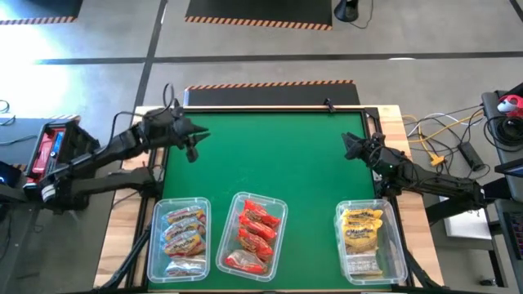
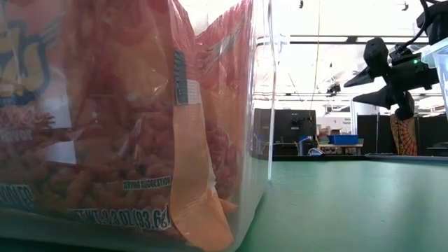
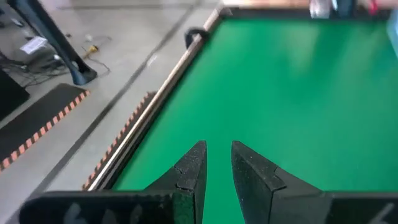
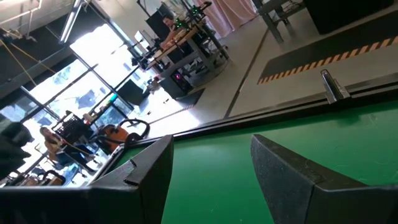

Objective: Sort Maruchan noodles
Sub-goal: Return to Home Position

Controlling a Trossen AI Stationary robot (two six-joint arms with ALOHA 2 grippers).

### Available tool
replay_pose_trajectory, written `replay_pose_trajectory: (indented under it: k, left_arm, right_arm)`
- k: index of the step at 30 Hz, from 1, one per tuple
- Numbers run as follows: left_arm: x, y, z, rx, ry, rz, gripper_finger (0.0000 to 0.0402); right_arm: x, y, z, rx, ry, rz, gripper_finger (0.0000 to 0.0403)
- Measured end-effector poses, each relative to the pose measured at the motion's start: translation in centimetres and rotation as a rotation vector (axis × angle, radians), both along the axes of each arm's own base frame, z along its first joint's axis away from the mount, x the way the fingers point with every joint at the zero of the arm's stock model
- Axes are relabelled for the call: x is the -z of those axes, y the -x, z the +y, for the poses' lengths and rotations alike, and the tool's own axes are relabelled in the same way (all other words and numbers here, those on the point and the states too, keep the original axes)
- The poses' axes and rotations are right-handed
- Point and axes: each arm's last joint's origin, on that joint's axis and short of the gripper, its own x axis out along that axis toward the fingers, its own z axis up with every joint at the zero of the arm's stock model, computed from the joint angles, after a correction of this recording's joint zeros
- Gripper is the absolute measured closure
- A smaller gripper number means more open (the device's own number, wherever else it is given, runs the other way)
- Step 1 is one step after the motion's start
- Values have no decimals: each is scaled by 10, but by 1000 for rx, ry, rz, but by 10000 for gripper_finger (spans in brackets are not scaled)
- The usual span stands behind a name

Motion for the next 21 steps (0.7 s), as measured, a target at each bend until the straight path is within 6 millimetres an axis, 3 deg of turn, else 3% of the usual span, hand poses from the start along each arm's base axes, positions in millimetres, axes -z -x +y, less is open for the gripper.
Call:
replay_pose_trajectory:
  k: [7,14,21]
  left_arm:
    - [36,15,-9,-73,34,-347,345]
    - [74,25,-15,-82,46,-511,345]
    - [103,31,-19,-59,-52,-714,345]
  right_arm:
    - [0,0,0,0,0,0,200]
    - [0,0,0,0,0,0,199]
    - [0,0,0,0,0,0,199]
